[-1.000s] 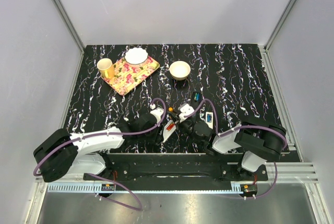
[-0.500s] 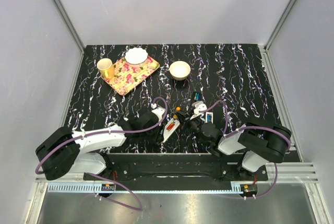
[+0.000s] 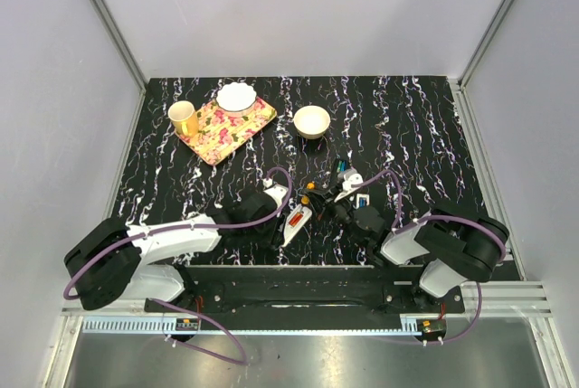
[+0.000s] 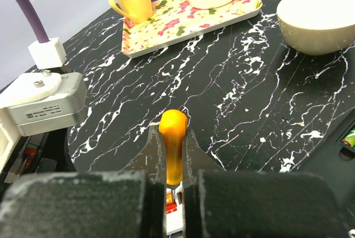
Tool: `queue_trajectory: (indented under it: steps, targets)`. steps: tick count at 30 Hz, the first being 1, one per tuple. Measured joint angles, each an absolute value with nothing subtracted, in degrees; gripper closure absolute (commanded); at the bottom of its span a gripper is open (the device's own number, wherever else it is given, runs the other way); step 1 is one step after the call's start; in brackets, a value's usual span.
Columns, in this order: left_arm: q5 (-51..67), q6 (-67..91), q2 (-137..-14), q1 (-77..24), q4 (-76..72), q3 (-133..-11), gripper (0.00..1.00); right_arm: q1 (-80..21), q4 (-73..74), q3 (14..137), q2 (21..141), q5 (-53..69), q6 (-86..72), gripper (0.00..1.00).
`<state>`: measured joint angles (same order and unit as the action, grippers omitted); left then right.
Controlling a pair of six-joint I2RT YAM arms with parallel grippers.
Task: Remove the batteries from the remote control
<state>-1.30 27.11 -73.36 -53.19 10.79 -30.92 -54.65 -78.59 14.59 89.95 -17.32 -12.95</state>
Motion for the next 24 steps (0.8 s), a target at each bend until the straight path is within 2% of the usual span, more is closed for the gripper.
queue_trajectory:
  steps: [10, 24]
  targets:
    - [-1.3, 27.4, -74.0, -53.2, 11.3, -31.5, 0.65, -49.8, -77.9, 15.0, 90.0, -7.5, -15.6, 1.0]
    - [-1.3, 27.5, -74.4, -53.2, 11.8, -31.9, 0.67, -47.4, -77.1, 15.7, 90.3, -3.8, -18.4, 1.0]
